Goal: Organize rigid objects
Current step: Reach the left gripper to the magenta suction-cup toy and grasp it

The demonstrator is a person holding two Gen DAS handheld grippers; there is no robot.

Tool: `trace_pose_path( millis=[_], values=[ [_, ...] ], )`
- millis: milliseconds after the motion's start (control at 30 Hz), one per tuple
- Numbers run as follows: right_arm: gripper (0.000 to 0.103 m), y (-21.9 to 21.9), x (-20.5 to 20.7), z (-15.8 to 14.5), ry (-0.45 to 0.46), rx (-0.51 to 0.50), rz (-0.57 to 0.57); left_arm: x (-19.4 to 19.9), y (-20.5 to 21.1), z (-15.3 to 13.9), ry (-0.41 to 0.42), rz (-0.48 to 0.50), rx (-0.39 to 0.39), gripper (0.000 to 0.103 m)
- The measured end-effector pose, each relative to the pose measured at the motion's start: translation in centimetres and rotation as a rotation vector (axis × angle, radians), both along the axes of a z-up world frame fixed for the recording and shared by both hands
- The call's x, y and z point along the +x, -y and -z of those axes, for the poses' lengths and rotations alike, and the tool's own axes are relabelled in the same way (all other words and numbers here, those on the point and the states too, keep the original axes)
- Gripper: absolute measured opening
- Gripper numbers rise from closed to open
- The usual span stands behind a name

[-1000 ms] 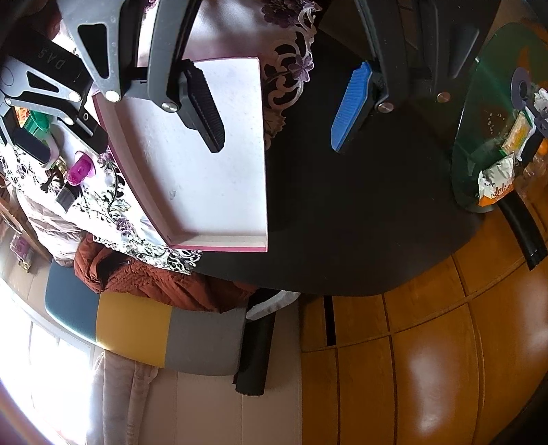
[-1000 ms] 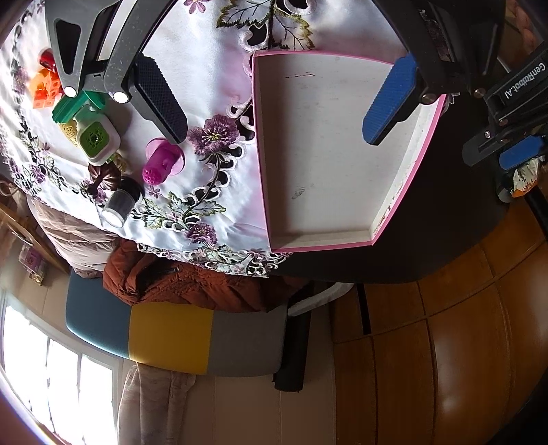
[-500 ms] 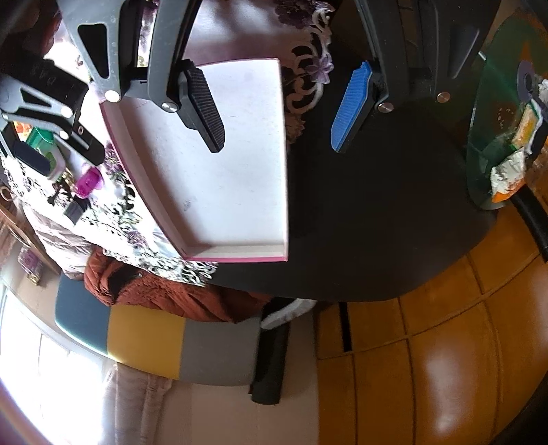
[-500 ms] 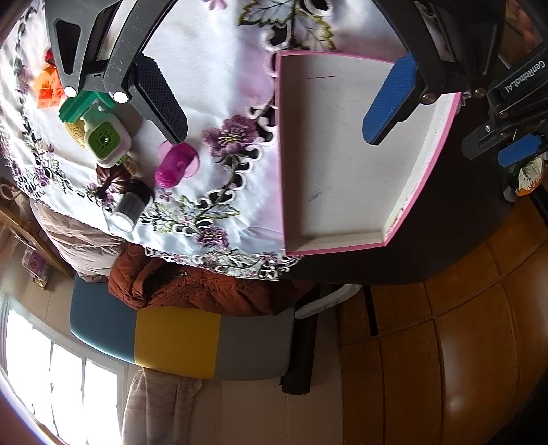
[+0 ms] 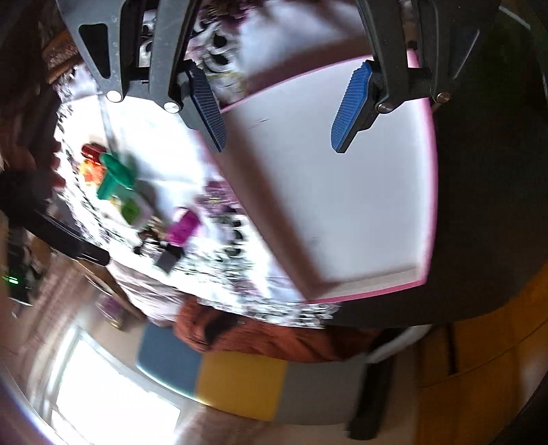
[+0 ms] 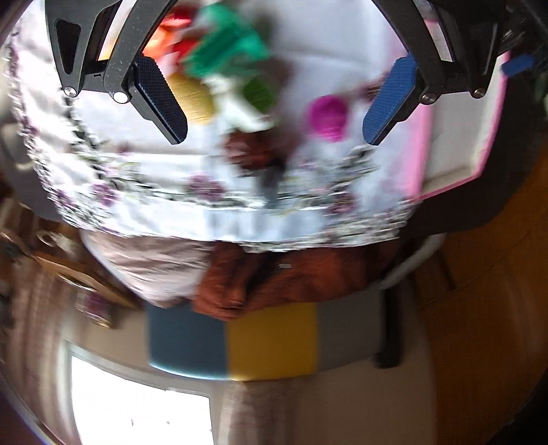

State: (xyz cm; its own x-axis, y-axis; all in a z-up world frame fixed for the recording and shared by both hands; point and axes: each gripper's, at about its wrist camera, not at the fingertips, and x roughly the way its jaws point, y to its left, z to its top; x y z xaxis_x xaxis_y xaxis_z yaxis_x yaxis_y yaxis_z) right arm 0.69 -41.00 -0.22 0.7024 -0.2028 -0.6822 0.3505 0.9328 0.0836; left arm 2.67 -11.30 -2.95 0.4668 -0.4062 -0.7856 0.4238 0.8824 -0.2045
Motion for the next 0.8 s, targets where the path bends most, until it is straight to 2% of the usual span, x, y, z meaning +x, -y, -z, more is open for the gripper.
trace_pose_path(
  millis=[167,267,333,433,500,567,700,800],
  values=[
    [0.103,6.0,-0.4,2.3,-0.038,0.046,0.117,1.1,3.9,-0.5,-0.047,0.096,-0.001,0.064],
    [0.103,8.4,-0.9,3.3,-0.041,0.135,0.185,2.0,6.4,-0.1,-0.070,0.142,0.005,0.064],
    [0.103,9.5,-1.3,3.1,0.009,0.210,0.205,2.8,8.1,0.3,-0.102,0.166,0.012,0.064],
    [0.103,10.2,-1.6,3.1,0.027,0.274,0.215,3.9,10.8,0.8,-0.083,0.175,0.056,0.064],
    [0.103,10.5,-1.7,3.3,0.032,0.326,0.212,5.0,12.4,1.4,-0.102,0.208,0.033,0.064],
    [0.103,10.4,-1.6,3.3,0.033,0.350,0.209,5.7,14.1,1.7,-0.076,0.226,0.039,0.064],
    [0.103,10.8,-1.7,3.2,0.048,0.365,0.208,6.8,16.6,2.2,-0.043,0.263,0.028,0.063],
    [0.103,11.3,-2.1,2.9,0.072,0.376,0.218,7.7,18.8,2.9,-0.059,0.278,0.045,0.063]
  ],
)
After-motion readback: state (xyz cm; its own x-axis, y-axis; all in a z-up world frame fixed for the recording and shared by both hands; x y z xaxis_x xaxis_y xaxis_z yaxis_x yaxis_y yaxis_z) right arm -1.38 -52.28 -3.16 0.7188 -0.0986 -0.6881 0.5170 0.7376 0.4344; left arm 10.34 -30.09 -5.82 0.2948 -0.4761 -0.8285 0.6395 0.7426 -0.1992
